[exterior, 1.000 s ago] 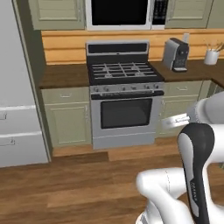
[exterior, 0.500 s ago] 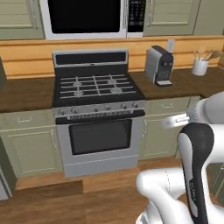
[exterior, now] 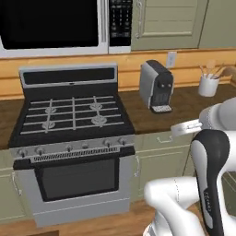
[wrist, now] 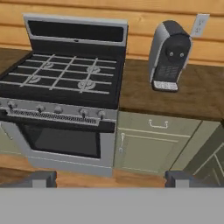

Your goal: Navigate to the coffee machine.

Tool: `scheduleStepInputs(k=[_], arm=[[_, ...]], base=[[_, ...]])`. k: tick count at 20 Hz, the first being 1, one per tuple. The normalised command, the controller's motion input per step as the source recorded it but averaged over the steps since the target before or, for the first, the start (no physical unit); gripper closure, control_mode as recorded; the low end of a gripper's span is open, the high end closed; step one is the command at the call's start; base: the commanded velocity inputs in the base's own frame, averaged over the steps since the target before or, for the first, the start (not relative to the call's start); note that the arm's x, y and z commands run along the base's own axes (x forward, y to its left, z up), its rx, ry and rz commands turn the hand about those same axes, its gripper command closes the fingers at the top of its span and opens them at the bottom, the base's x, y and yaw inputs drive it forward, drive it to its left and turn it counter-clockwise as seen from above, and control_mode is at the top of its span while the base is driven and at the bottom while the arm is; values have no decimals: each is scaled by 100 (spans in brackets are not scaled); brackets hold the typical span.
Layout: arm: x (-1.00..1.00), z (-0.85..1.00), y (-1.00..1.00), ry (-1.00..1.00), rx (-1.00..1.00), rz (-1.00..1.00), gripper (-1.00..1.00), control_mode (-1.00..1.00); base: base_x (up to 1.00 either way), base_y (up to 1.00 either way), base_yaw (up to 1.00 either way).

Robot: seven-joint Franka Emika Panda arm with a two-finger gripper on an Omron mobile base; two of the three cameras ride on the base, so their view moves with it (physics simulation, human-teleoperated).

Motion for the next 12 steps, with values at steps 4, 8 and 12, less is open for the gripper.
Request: scheduleStepInputs(k=[4, 8, 12], arm=[[0, 0, 0, 0, 0, 0, -100, 100], [0, 0, 0, 0, 0, 0, -100, 100], [0, 0, 0, 0, 0, 0, -100, 100]], base=[[100, -63, 0], [100, -80, 0], [100, -35, 0]])
